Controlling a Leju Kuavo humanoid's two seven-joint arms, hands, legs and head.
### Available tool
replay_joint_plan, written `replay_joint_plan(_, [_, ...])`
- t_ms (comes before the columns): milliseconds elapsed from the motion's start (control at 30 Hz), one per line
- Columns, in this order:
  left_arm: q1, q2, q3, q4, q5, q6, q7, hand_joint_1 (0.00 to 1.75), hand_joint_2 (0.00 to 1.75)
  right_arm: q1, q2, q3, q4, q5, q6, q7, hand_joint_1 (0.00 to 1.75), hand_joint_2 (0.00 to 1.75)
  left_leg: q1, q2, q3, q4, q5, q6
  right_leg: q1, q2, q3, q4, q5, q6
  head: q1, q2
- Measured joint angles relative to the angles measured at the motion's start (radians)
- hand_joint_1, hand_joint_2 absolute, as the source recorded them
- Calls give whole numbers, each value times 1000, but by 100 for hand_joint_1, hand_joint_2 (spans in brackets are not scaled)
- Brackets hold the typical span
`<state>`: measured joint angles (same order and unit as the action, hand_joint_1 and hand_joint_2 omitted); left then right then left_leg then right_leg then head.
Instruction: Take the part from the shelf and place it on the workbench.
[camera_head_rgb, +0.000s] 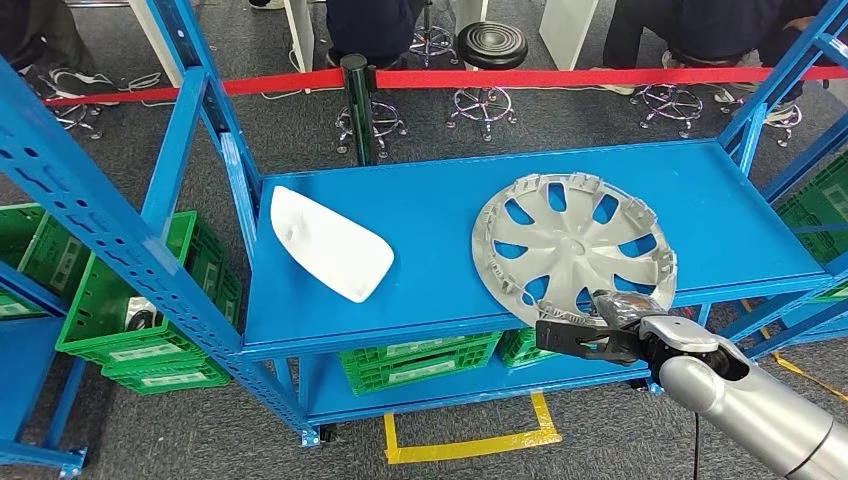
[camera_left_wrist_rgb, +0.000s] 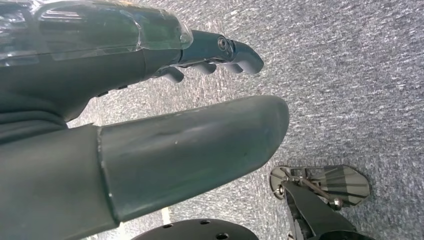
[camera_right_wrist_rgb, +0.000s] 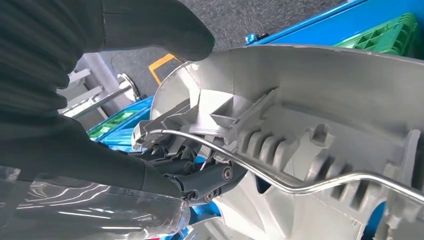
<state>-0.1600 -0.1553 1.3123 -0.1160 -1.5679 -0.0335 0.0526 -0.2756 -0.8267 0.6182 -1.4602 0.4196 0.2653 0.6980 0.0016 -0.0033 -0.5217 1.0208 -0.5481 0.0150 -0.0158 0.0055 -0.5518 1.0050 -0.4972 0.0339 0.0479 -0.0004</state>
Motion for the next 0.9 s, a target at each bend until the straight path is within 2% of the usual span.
replay_joint_plan(400, [0, 0, 0, 0, 0, 0, -3, 0, 0, 1, 2, -4, 1, 1, 4, 0, 175, 175, 0, -1, 0, 0, 0, 0, 0, 0, 1, -1, 0, 0, 0, 0])
replay_joint_plan(733, [0, -2, -9, 0, 0, -4, -88, 0, 0, 2, 2, -4, 1, 6, -17, -13, 175, 175, 0, 0, 0, 0, 0, 0, 0, 0, 1, -1, 0, 0, 0, 0])
replay_joint_plan(867, [0, -4, -17, 0, 0, -4, -119, 0, 175, 8, 2, -3, -2, 15, -42, -31, 175, 175, 0, 1, -1, 0, -1, 1, 0, 0, 1, -1, 0, 0, 0, 0])
replay_joint_plan(900, [0, -5, -17, 0, 0, -4, -124, 0, 175, 10, 2, -3, -5, 17, -46, -34, 175, 175, 0, 2, -1, 0, -1, 1, 0, 0, 1, -1, 0, 0, 0, 0])
